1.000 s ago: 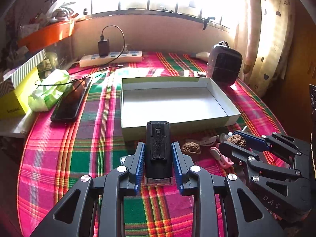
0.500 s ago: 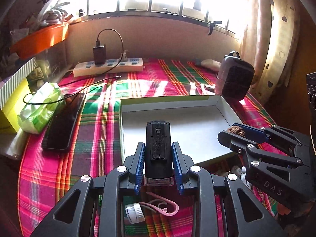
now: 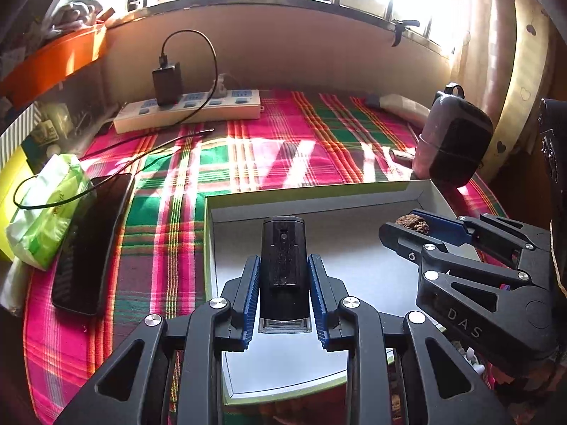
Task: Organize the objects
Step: 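Carry the black device with the left tool while the right tool carries the walnut into the box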
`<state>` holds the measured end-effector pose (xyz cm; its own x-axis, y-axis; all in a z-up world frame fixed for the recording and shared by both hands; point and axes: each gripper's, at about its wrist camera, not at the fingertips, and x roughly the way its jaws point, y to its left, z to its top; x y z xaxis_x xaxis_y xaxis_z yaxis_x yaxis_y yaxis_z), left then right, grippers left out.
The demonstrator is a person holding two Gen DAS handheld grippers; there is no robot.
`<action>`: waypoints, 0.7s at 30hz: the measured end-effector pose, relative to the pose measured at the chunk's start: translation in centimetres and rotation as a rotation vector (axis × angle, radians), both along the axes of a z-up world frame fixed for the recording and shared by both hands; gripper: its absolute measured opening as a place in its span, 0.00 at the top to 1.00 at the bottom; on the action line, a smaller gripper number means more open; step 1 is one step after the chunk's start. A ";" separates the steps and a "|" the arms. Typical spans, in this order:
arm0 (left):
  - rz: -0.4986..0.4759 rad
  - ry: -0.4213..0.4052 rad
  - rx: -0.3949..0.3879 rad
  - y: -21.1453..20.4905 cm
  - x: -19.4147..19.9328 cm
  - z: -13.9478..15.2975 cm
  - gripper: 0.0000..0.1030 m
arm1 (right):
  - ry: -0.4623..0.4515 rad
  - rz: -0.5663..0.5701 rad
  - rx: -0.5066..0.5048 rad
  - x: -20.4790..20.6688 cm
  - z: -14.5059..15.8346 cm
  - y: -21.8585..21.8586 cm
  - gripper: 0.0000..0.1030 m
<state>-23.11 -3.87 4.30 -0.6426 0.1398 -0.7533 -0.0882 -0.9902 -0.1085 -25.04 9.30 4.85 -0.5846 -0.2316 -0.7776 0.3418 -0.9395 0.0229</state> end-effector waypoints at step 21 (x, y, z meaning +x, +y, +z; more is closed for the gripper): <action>-0.013 -0.063 -0.026 0.3 -3.4 -2.4 0.76 | -0.057 -0.030 0.024 -3.3 -2.0 -0.5 0.69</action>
